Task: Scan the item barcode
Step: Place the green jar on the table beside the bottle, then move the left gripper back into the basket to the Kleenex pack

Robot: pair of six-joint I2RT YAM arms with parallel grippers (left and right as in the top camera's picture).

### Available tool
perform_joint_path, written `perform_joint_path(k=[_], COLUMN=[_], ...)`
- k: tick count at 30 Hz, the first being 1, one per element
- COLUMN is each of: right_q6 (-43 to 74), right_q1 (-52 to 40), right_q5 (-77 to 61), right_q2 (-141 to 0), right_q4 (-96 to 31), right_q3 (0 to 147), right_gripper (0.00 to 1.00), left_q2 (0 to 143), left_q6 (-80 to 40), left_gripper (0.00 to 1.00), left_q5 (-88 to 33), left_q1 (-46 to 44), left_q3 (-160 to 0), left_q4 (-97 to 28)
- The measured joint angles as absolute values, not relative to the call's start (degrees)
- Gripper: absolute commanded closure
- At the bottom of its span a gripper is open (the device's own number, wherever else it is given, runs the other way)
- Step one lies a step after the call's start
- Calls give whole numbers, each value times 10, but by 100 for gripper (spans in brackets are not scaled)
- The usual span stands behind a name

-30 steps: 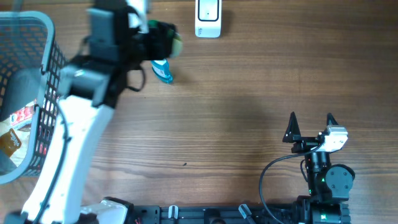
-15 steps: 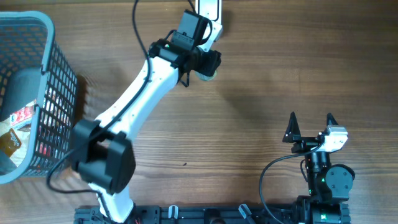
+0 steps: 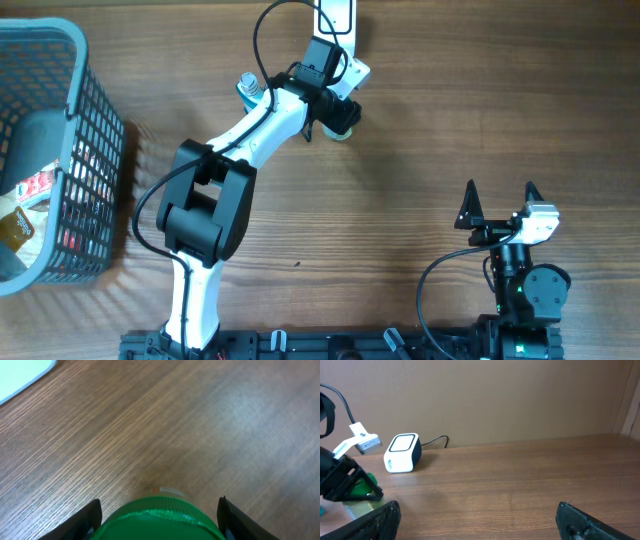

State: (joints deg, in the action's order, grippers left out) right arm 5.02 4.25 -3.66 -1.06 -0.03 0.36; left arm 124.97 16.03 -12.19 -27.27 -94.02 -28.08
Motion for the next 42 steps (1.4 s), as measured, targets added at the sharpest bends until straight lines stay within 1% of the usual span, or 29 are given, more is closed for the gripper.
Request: perform_joint_path(k=[6, 8, 10, 11, 12, 13, 14, 15, 24, 27, 30, 33, 35, 36, 37, 38, 39, 40, 41, 42], right_q6=[50, 50, 50, 50, 50, 50, 50, 50, 50, 50, 50, 50, 50, 50, 50, 50, 50, 50, 50, 50], right_q1=[43, 43, 43, 43, 43, 43, 43, 43, 43, 43, 43, 43, 43, 43, 43, 43, 43, 43, 43, 43], right_q5=[-37, -37, -37, -37, -37, -37, -37, -37, -37, -37, -37, -37, -37, -37, -37, -37, -37, -37, -37, -37], right_q2=[-11, -11, -11, -11, -11, -11, -11, -11, -11, -11, -11, -11, -11, -11, -11, -11, -11, -11, -11, -11], right_q4=[0, 0, 0, 0, 0, 0, 0, 0, 0, 0, 0, 0, 0, 0, 0, 0, 0, 0, 0, 0], right_q3=[4, 4, 4, 4, 4, 4, 4, 4, 4, 4, 4, 4, 4, 4, 4, 4, 4, 4, 4, 4], right_gripper=[0, 0, 0, 0, 0, 0, 0, 0, 0, 0, 0, 0, 0, 0, 0, 0, 0, 0, 0, 0], left_q2=[1249, 1249, 1248, 1248, 1248, 1248, 1248, 1248, 1229, 1168, 1061, 947, 865, 826, 795, 755, 735, 715, 711, 709], left_q6=[286, 328, 371, 389, 402, 411, 423, 429, 442, 435, 426, 383, 308, 259, 209, 128, 71, -19, -55, -112], left_gripper=[37, 35, 29, 25, 16, 11, 4, 0, 0, 0, 0, 0, 0, 0, 0, 0, 0, 0, 0, 0], left_q5=[-187, -217, -242, -250, -255, -256, -258, -259, -233, -236, -240, -212, -147, -112, -79, -24, 10, 55, 74, 85], left_q1=[-273, -274, -275, -275, -275, -276, -276, -277, -278, -279, -290, -301, -287, -265, -234, -171, -121, -35, -3, 62], left_q3=[-943, -946, -947, -947, -947, -947, -946, -946, -947, -959, -995, -1031, -1049, -1055, -1060, -1063, -1065, -1066, -1065, -1067], left_q4=[-332, -363, -393, -401, -410, -414, -416, -416, -419, -456, -490, -496, -464, -454, -451, -462, -479, -526, -542, -578])
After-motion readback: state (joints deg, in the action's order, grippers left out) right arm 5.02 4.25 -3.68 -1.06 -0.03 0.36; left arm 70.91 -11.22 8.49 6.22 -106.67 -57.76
